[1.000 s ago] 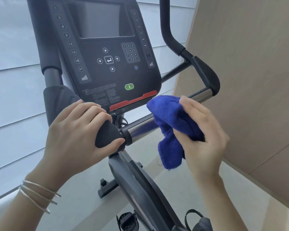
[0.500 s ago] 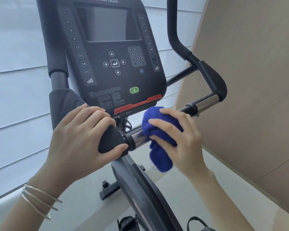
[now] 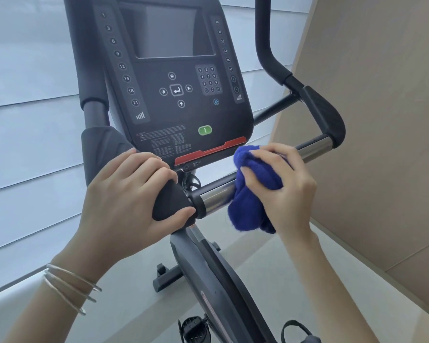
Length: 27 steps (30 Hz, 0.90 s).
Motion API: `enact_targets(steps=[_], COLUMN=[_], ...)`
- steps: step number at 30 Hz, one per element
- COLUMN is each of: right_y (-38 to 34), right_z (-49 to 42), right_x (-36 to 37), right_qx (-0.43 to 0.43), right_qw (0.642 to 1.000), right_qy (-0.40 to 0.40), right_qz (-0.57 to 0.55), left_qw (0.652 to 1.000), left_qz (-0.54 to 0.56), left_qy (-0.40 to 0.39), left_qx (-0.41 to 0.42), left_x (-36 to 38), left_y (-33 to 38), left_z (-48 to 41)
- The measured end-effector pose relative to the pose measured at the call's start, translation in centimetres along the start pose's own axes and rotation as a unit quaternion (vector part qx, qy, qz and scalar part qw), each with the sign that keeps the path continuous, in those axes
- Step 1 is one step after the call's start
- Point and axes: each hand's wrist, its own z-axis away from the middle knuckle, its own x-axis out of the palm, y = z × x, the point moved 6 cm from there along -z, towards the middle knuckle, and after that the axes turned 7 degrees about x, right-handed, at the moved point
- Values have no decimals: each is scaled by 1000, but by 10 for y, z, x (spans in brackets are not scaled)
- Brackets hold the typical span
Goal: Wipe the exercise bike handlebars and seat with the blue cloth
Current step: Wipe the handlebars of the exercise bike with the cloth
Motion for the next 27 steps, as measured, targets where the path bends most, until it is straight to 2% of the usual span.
enact_targets(steps=[2,4,6,8,12,14,18,20,22,24,27], right_y=[-3,-7,-4,3,1,-3,-3,4,15,17,3], right_z=[5,24,40,44,49,58,71,63,49,39,43], right_x=[3,6,5,0,-3,-2,-9,-16,-24,-25,-11], right_qx=[-6,-65,-89,-76,-65,-87,-134,-93,-10,14,-78], right_qw=[999,996,994,996,998,996,990,995,1000,999,996], right_qy=[10,5,-22,-35,-2,7,-31,-16,21,30,-24], right_qz=[36,68,60,41,23,25,24,12,-6,-9,24], left_qw=[1000,1000,1000,1000,1000,1000,1000,1000,999,998,997], left_qz=[1,2,2,0,1,0,-2,-4,-5,-9,-11], left_qy=[-2,-1,2,3,-3,-4,-13,-24,-38,-53,-77], left_qx=[-3,-6,-6,-5,-3,-6,-8,-11,-12,-12,-26], left_x=[0,-1,-1,-1,-2,-3,-2,-2,-2,0,3], left_y=[0,0,0,1,1,1,1,0,1,6,11], left_z=[0,0,0,0,0,0,-1,-1,-2,-2,-6])
